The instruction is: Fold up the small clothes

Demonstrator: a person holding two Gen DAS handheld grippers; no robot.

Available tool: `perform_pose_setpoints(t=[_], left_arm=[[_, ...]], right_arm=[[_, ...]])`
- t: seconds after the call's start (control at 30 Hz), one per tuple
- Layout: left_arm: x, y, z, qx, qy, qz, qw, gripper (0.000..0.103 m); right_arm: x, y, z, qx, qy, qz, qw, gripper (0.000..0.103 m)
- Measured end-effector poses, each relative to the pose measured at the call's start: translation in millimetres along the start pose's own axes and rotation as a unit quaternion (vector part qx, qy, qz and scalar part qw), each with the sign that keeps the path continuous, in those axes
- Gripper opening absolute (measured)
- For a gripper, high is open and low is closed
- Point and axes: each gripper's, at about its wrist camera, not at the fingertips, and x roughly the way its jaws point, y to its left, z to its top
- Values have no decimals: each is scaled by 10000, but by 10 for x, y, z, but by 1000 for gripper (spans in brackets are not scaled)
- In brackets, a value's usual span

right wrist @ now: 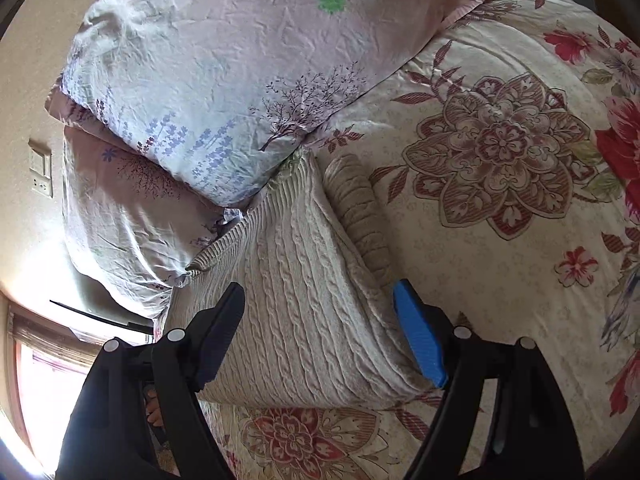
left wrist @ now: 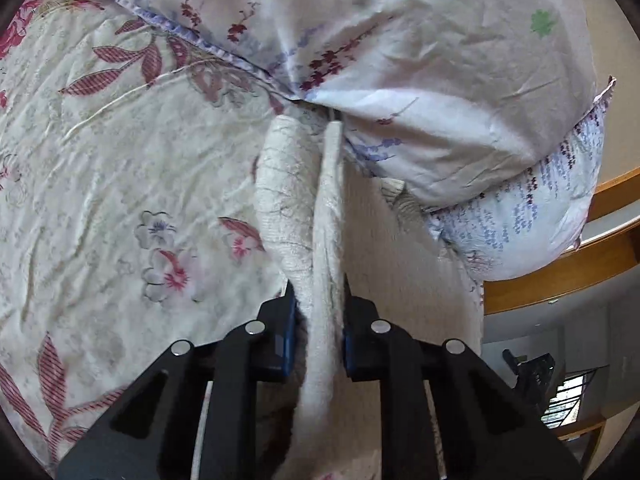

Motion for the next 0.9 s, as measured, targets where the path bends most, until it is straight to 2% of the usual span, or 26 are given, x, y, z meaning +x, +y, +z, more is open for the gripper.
perform_pose_setpoints(t=[0.07,0.17,0.23,0.3,0.33,0.4,0.43,0.47,0.5,0.53,0.57,0.67,0.77,0.9], left_arm=[[-3,-270,-16,-54,-17,-551,9985,14],[183,-994,-88,333,235,-1369,9897,13],[500,-1565,-185,576,587,-2009,9761,13],[893,-2014,-297,563,939,-2464,9630,14],[1190,-2239,-365,456,1224,-2746,9526,16],[1574,-2423,-459,-59,1696,-3158,9335,21],[1681,-2461,-495,-310,1861,-3404,9212,21],[1697,-2486,-493,-335,1856,-3440,9198,24],[1649,-2482,-467,-179,1740,-3327,9267,29],[1568,-2450,-418,29,1562,-3138,9365,40],[1478,-2383,-356,203,1363,-2850,9486,48],[1238,-2131,-211,759,929,-1840,9756,59],[1169,-1952,-241,1140,938,-1070,9832,63],[1263,-1808,-470,1544,1202,-571,9790,71]], right_arm=[[-95,-63,-7,20,-81,-45,10000,78],[-216,-151,16,48,-290,-120,9995,78],[-299,-235,49,104,-413,-179,9989,78],[-349,-312,85,193,-501,-219,9983,78],[-384,-365,116,250,-558,-245,9978,78],[-438,-432,166,328,-600,-293,9972,78],[-467,-456,186,379,-611,-257,9971,78],[-490,-481,206,428,-620,-200,9970,78],[-514,-506,229,465,-621,-131,9969,80],[-527,-532,257,504,-594,-43,9969,87],[-516,-545,278,538,-542,38,9971,91],[-301,-581,372,773,-73,429,9961,92],[28,-564,449,846,477,511,9940,92],[366,-477,460,738,1013,458,9911,92]])
